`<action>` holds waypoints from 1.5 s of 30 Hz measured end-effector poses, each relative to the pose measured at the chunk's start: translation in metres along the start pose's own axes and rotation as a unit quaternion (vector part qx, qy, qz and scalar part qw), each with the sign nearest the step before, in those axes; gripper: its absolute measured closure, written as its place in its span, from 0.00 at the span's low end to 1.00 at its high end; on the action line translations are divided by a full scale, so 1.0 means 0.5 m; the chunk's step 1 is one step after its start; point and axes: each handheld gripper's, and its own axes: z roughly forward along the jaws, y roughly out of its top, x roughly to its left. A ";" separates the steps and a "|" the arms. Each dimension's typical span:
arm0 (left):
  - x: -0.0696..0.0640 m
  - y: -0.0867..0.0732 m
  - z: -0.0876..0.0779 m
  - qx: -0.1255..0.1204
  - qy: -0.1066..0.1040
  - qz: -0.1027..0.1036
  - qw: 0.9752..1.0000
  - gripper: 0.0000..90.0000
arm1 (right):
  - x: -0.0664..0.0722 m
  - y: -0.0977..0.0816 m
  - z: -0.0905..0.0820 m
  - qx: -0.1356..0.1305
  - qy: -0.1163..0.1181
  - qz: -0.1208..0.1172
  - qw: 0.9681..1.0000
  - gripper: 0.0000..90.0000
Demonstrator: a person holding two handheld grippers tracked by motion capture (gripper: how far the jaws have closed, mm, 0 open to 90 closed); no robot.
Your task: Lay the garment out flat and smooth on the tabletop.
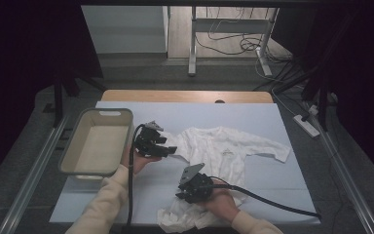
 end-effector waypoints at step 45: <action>0.005 -0.002 -0.002 -0.002 0.001 -0.003 1.000 0.40 | 0.030 -0.001 -0.045 -0.076 0.020 0.023 0.997 0.60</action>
